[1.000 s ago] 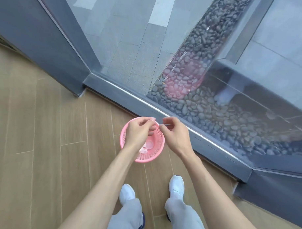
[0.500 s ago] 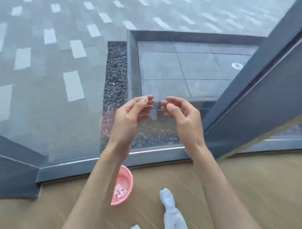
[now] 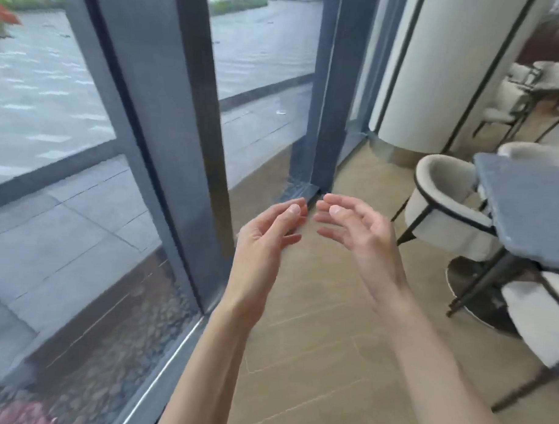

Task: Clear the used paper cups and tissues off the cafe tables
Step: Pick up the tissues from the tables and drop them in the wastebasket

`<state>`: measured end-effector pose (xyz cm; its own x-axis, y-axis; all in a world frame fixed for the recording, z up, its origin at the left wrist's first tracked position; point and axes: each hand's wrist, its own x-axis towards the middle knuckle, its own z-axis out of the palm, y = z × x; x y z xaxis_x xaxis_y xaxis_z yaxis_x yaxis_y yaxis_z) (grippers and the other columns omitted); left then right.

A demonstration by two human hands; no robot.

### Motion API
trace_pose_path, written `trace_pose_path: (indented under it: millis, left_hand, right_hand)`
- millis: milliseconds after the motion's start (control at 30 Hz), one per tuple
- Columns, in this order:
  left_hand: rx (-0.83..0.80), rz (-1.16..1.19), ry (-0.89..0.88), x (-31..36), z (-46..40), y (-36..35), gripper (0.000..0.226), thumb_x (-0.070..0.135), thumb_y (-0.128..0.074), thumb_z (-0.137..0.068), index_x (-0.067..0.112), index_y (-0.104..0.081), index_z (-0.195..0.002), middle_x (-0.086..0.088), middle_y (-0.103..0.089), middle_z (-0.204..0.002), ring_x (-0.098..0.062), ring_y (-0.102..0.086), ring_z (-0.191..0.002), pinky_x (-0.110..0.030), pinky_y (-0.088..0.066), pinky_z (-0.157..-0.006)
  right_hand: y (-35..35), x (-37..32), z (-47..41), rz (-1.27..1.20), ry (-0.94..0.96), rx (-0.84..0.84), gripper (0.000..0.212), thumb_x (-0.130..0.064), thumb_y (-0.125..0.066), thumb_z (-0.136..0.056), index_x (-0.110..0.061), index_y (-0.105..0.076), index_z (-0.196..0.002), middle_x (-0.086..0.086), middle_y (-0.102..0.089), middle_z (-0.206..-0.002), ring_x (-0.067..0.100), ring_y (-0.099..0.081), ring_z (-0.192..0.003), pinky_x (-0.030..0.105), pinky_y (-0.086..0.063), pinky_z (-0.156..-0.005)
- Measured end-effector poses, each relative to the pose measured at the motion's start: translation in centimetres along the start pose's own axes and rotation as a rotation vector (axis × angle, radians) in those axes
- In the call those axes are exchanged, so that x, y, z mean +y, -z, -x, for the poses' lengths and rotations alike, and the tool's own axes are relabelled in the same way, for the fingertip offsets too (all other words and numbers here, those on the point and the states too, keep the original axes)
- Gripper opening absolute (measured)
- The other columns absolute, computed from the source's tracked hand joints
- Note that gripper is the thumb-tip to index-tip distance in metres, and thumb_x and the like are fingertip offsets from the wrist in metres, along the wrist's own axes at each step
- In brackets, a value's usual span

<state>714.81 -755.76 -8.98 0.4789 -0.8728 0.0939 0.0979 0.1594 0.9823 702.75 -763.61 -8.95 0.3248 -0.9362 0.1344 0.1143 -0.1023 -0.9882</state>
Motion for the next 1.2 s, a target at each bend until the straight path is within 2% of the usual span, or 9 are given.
trace_pose_path:
  millis: [100,200,400,567,667,833,1200]
  left_hand:
    - [-0.158,0.027,-0.001,0.3,-0.2,-9.7,0.025,0.022,-0.055,-0.102,0.015,-0.073,-0.118,0.001,-0.076,-0.114,-0.014,-0.070,-0.109,-0.035,-0.055,-0.096]
    - [-0.308,0.064,-0.022,0.8,1.1,-19.9,0.024,0.022,-0.054,-0.102,0.016,-0.073,-0.116,0.000,-0.077,-0.112,-0.016,-0.070,-0.109,-0.037,-0.056,-0.095]
    - [-0.561,0.163,-0.009,2.2,7.2,-38.9,0.024,0.025,-0.055,-0.101,0.017,-0.074,-0.115,-0.002,-0.077,-0.111,-0.019,-0.070,-0.110,-0.039,-0.057,-0.096]
    - [-0.702,0.257,0.052,3.5,12.1,-51.9,0.018,0.019,-0.059,-0.098,0.013,-0.076,-0.102,-0.009,-0.077,-0.107,-0.024,-0.072,-0.104,-0.041,-0.058,-0.093]
    - [-0.794,0.251,0.048,5.2,13.1,-58.9,0.022,0.020,-0.058,-0.099,0.007,-0.073,-0.109,-0.014,-0.074,-0.113,-0.028,-0.071,-0.106,-0.042,-0.059,-0.094]
    - [-0.898,0.288,0.001,7.3,13.7,-66.8,0.024,0.022,-0.058,-0.099,0.008,-0.072,-0.112,-0.010,-0.075,-0.112,-0.022,-0.073,-0.103,-0.037,-0.060,-0.089]
    - [-1.067,0.310,0.071,2.6,11.0,-80.6,0.027,0.022,-0.054,-0.100,0.007,-0.074,-0.109,-0.009,-0.077,-0.107,-0.026,-0.072,-0.105,-0.041,-0.058,-0.095]
  right_hand:
    - [9.7,-2.9,0.7,-0.009,0.026,0.185,0.016,-0.008,-0.059,-0.098,-0.007,-0.070,-0.110,0.016,-0.074,-0.110,0.030,-0.070,-0.107,0.038,-0.059,-0.091]
    - [19.8,-5.7,2.9,-0.016,0.062,0.359,0.017,-0.014,-0.062,-0.095,-0.008,-0.070,-0.110,0.016,-0.073,-0.110,0.028,-0.071,-0.105,0.038,-0.060,-0.091]
    - [38.2,-11.6,9.2,-0.050,0.120,0.629,0.016,-0.010,-0.058,-0.098,-0.008,-0.071,-0.106,0.014,-0.074,-0.106,0.028,-0.071,-0.104,0.041,-0.059,-0.091]
    - [50.5,-16.1,14.6,-0.035,0.208,0.802,0.018,-0.009,-0.056,-0.099,-0.005,-0.070,-0.109,0.014,-0.075,-0.106,0.027,-0.072,-0.102,0.038,-0.059,-0.089]
    - [56.1,-19.0,15.9,0.046,0.250,0.853,0.018,-0.012,-0.056,-0.099,-0.007,-0.069,-0.110,0.014,-0.075,-0.108,0.027,-0.072,-0.103,0.037,-0.059,-0.089]
    - [62.5,-22.8,16.3,0.079,0.316,0.953,0.014,-0.013,-0.057,-0.098,-0.014,-0.071,-0.100,0.013,-0.076,-0.105,0.026,-0.073,-0.101,0.040,-0.059,-0.091]
    - [74.4,-21.9,12.9,0.133,0.333,1.110,0.017,-0.011,-0.055,-0.099,-0.012,-0.069,-0.107,0.011,-0.075,-0.105,0.023,-0.073,-0.101,0.039,-0.059,-0.093]
